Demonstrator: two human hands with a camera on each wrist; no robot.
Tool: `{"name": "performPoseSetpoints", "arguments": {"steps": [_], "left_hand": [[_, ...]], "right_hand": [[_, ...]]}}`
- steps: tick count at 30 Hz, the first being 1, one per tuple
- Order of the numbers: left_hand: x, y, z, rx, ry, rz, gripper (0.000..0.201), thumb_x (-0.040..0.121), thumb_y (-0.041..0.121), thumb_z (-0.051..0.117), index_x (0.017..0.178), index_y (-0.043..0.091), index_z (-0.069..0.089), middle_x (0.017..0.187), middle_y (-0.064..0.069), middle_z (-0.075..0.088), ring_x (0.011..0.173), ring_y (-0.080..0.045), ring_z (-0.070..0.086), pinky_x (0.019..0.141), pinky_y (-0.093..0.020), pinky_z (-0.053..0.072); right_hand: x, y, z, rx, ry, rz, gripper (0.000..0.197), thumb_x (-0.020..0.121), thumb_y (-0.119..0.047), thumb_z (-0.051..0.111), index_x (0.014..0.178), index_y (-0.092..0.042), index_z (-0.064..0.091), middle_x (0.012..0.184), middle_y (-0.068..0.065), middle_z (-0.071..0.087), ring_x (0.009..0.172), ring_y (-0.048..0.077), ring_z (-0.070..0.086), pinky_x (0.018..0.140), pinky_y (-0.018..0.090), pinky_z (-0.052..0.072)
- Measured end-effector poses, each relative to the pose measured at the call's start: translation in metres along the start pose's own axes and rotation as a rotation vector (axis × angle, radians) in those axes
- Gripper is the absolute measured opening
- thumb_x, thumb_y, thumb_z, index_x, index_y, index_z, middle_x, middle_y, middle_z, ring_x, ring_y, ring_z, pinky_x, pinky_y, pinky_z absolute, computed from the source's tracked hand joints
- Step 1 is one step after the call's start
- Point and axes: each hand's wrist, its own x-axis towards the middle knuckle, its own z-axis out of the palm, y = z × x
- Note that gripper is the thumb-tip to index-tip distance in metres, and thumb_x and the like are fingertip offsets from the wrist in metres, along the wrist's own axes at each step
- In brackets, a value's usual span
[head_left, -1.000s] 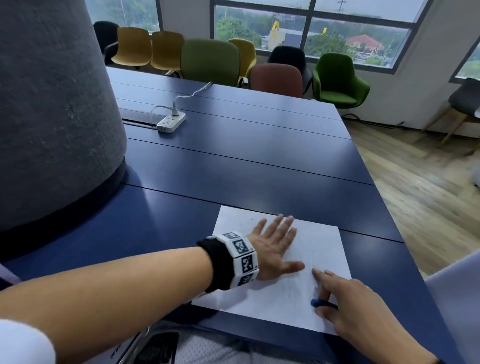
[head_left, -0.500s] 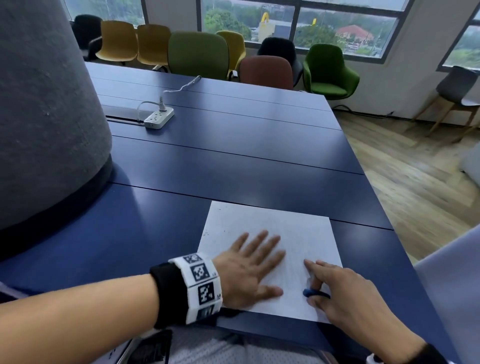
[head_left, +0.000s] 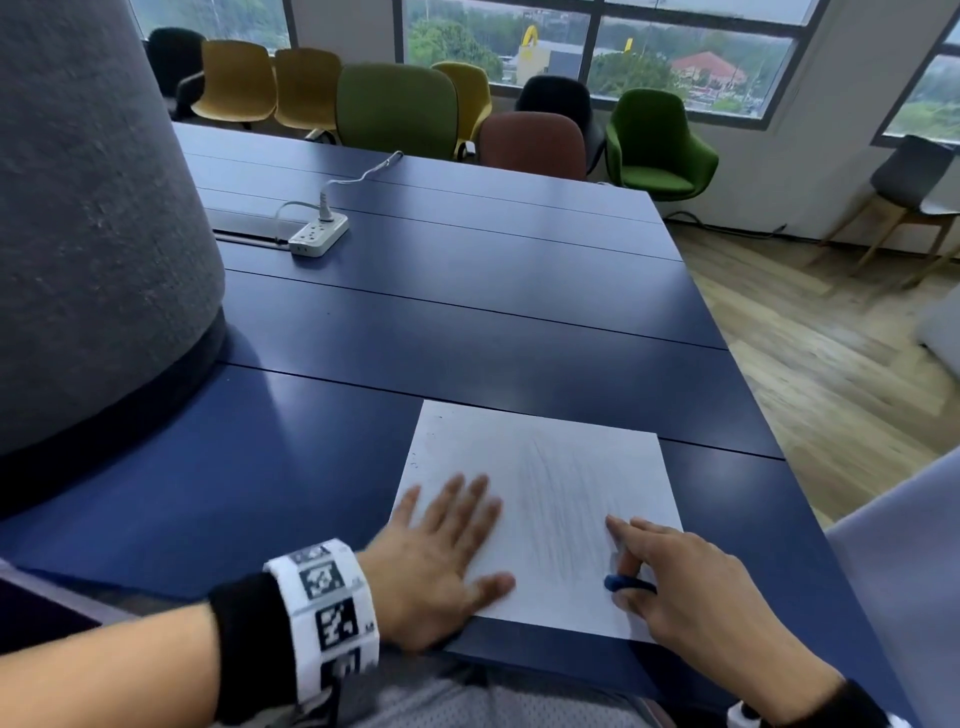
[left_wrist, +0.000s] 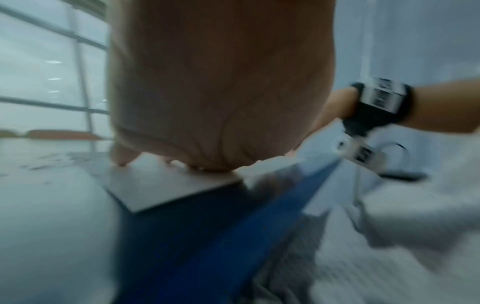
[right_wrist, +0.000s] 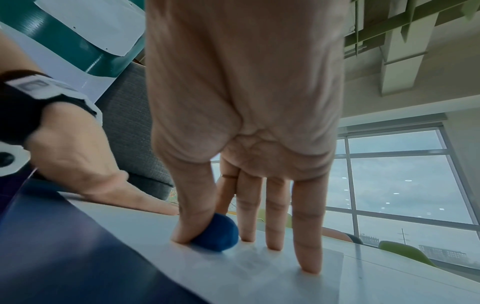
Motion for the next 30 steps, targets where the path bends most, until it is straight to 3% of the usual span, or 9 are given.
{"name": "performPoseSetpoints", "arguments": {"steps": [3, 7, 11, 14, 19, 21, 25, 28, 30], "left_hand": [[0.004, -0.013, -0.013, -0.045, 0.074, -0.184, 0.121, 0.032, 0.081, -0.045, 0.134, 0.017, -0.038, 0.142, -0.004, -0.047, 0.139, -0.020, -0.038, 0.117, -0.046, -0.017], [-0.002, 0.005, -0.013, 0.097, -0.021, 0.137, 0.092, 0.065, 0.074, -0.023, 0.147, 0.032, -0.030, 0.148, 0.004, -0.045, 0.138, -0.019, -0.041, 0.117, -0.043, -0.019], [0.011, -0.002, -0.031, -0.079, 0.037, -0.148, 0.089, 0.085, 0.072, -0.002, 0.155, 0.018, -0.016, 0.161, -0.007, -0.025, 0.149, -0.026, -0.021, 0.122, -0.046, -0.002], [0.028, -0.011, -0.060, -0.172, 0.135, -0.238, 0.087, 0.095, 0.068, 0.023, 0.156, 0.016, -0.010, 0.164, -0.013, -0.012, 0.151, -0.031, -0.006, 0.121, -0.047, 0.012], [0.049, -0.020, -0.075, -0.035, 0.044, -0.213, 0.099, 0.080, 0.070, 0.061, 0.154, 0.025, 0.014, 0.159, -0.013, 0.013, 0.143, -0.035, 0.018, 0.109, -0.052, 0.037], [0.053, -0.020, -0.076, -0.006, 0.048, -0.203, 0.100, 0.074, 0.070, 0.067, 0.151, 0.025, 0.022, 0.149, -0.012, 0.025, 0.136, -0.035, 0.025, 0.102, -0.052, 0.043], [0.054, -0.020, -0.079, 0.004, 0.064, -0.181, 0.102, 0.069, 0.069, 0.073, 0.148, 0.025, 0.027, 0.141, -0.010, 0.031, 0.131, -0.034, 0.028, 0.097, -0.044, 0.042], [0.054, -0.020, -0.080, -0.014, 0.057, -0.177, 0.106, 0.064, 0.069, 0.076, 0.148, 0.027, 0.027, 0.142, -0.010, 0.030, 0.131, -0.034, 0.026, 0.096, -0.043, 0.042], [0.054, -0.020, -0.080, -0.015, 0.046, -0.179, 0.111, 0.062, 0.069, 0.078, 0.150, 0.027, 0.024, 0.147, -0.010, 0.026, 0.134, -0.036, 0.022, 0.098, -0.045, 0.041]], "right_hand": [[0.002, -0.001, 0.000, -0.016, -0.008, 0.001, 0.019, 0.086, -0.040, 0.063, 0.099, -0.030, 0.055, 0.116, -0.020, 0.058, 0.101, 0.008, 0.060, 0.072, 0.021, 0.045], [0.002, -0.001, 0.001, 0.004, 0.008, -0.010, 0.019, 0.087, -0.039, 0.064, 0.102, -0.031, 0.057, 0.115, -0.022, 0.058, 0.107, 0.008, 0.060, 0.079, 0.022, 0.047], [0.004, 0.001, 0.000, 0.005, -0.002, -0.021, 0.024, 0.087, -0.038, 0.065, 0.108, -0.027, 0.060, 0.127, -0.028, 0.054, 0.114, 0.005, 0.057, 0.080, 0.019, 0.044], [0.006, 0.001, 0.000, 0.001, -0.028, -0.042, 0.018, 0.087, -0.039, 0.066, 0.097, -0.025, 0.062, 0.139, -0.030, 0.046, 0.117, 0.002, 0.055, 0.078, 0.014, 0.038], [0.008, 0.003, -0.003, 0.018, -0.066, -0.060, 0.013, 0.086, -0.039, 0.066, 0.086, -0.029, 0.057, 0.136, -0.035, 0.043, 0.119, 0.004, 0.054, 0.088, 0.017, 0.042], [0.008, 0.005, -0.012, 0.058, -0.086, -0.075, 0.010, 0.084, -0.039, 0.067, 0.084, -0.033, 0.060, 0.123, -0.041, 0.043, 0.118, 0.002, 0.054, 0.088, 0.020, 0.042], [0.035, 0.009, -0.035, 0.123, 0.003, -0.144, 0.005, 0.086, -0.028, 0.069, 0.087, -0.033, 0.071, 0.085, -0.027, 0.068, 0.080, -0.001, 0.063, 0.069, 0.016, 0.046], [0.073, 0.000, -0.048, 0.189, 0.090, -0.225, 0.006, 0.085, -0.027, 0.071, 0.084, -0.022, 0.073, 0.079, -0.013, 0.067, 0.067, 0.002, 0.059, 0.063, 0.018, 0.045], [0.100, -0.005, -0.049, 0.175, 0.088, -0.247, 0.006, 0.084, -0.019, 0.070, 0.085, -0.013, 0.072, 0.077, -0.013, 0.061, 0.066, 0.002, 0.056, 0.063, 0.018, 0.045]]}}
